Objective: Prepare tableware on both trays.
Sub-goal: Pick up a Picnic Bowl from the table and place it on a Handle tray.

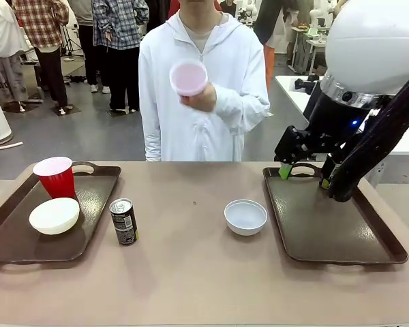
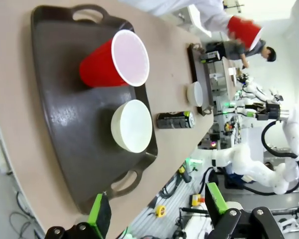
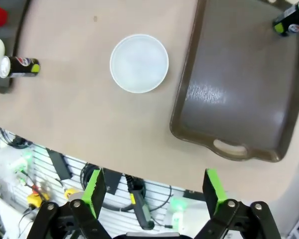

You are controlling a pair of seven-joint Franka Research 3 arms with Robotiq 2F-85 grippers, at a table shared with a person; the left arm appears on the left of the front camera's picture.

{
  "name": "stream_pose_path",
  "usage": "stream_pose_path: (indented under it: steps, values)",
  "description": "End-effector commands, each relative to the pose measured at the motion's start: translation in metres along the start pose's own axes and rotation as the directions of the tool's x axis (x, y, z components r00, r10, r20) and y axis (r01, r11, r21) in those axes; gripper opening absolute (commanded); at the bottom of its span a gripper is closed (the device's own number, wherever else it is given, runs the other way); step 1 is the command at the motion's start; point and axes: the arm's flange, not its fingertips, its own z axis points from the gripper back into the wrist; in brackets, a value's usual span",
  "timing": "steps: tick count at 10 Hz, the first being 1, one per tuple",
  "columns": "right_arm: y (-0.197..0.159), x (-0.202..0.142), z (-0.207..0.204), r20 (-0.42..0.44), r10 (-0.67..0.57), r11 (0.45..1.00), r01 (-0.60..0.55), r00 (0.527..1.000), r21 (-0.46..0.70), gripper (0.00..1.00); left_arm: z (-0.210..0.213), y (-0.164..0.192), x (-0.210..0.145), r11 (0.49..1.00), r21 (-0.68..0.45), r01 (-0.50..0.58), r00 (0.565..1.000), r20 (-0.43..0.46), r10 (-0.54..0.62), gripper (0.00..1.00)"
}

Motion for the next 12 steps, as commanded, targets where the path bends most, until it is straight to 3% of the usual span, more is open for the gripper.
stream_pose_path:
  steps: [1, 4, 7, 8, 9, 10, 12]
  values:
    - [0.006, 0.0, -0.002, 0.011, 0.006, 1.0, -0.006, 1.0, -0.015, 1.0, -0.001, -0.004, -0.002, 1.0, 0.015, -0.008, 1.0, 0.001, 0.008, 1.0]
    - [0.015, 0.042, -0.062, 0.055, 0.019, 0.998, -0.015, 0.998, -0.066, 1.0, -0.001, -0.004, -0.002, 1.0, 0.015, -0.008, 1.0, 0.001, 0.008, 1.0]
    - [0.006, 0.076, -0.104, 0.174, 0.014, 0.995, 0.002, 0.985, -0.096, 1.0, -0.001, -0.004, -0.002, 1.0, 0.015, -0.008, 1.0, 0.001, 0.008, 1.0]
    - [0.006, 0.068, -0.102, 0.139, 0.013, 0.996, -0.001, 0.99, -0.086, 1.0, -0.001, -0.004, -0.002, 1.0, 0.015, -0.008, 1.0, 0.001, 0.008, 1.0]
    - [0.017, 0.016, -0.077, -0.146, -0.019, 0.993, 0.002, 0.989, -0.118, 1.0, -0.001, -0.004, -0.002, 1.0, 0.015, -0.008, 1.0, 0.001, 0.008, 1.0]
    - [0.029, -0.032, -0.047, -0.197, 0.068, 0.986, -0.096, 0.978, -0.138, 1.0, -0.001, -0.004, -0.002, 1.0, 0.015, -0.008, 1.0, 0.001, 0.008, 1.0]
    - [0.02, -0.04, -0.037, -0.218, 0.043, 0.989, -0.072, 0.975, -0.129, 1.0, -0.001, -0.004, -0.002, 1.0, 0.015, -0.008, 1.0, 0.001, 0.008, 1.0]
